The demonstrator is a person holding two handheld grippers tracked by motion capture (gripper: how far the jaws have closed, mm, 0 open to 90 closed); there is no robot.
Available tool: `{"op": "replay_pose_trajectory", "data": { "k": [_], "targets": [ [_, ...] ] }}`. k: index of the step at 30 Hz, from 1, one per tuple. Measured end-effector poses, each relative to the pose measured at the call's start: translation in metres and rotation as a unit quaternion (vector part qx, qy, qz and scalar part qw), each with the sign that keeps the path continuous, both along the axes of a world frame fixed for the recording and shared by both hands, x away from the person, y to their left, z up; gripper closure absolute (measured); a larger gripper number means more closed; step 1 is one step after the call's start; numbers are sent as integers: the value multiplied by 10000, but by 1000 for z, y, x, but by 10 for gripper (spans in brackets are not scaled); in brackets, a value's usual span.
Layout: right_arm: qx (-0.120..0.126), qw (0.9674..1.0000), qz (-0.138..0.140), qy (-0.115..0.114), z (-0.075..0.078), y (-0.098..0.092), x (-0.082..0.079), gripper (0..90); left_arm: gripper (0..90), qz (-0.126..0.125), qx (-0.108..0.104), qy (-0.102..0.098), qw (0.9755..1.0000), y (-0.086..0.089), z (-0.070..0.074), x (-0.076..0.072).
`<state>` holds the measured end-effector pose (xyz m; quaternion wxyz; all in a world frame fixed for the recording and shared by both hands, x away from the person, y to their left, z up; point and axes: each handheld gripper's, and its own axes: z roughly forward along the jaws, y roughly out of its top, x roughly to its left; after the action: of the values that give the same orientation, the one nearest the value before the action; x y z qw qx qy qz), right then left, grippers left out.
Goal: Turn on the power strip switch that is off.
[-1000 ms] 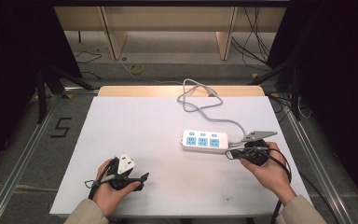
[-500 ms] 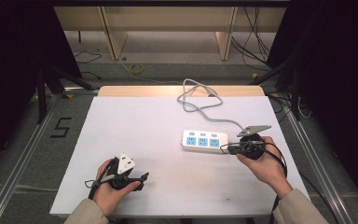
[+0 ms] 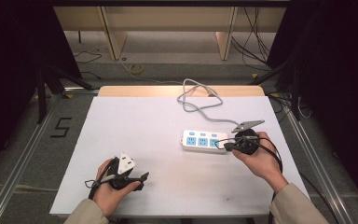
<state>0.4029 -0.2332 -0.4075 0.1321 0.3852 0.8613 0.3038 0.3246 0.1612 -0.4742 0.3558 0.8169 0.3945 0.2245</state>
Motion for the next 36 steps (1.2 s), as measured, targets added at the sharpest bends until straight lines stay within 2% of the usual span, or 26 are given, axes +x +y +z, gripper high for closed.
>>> {"op": "replay_pose_trajectory", "data": {
  "k": [36],
  "targets": [
    [-172,9996,198,94,3,29,24,900,236,-1,-4,-43,10000,0,1,0]
  ]
}}
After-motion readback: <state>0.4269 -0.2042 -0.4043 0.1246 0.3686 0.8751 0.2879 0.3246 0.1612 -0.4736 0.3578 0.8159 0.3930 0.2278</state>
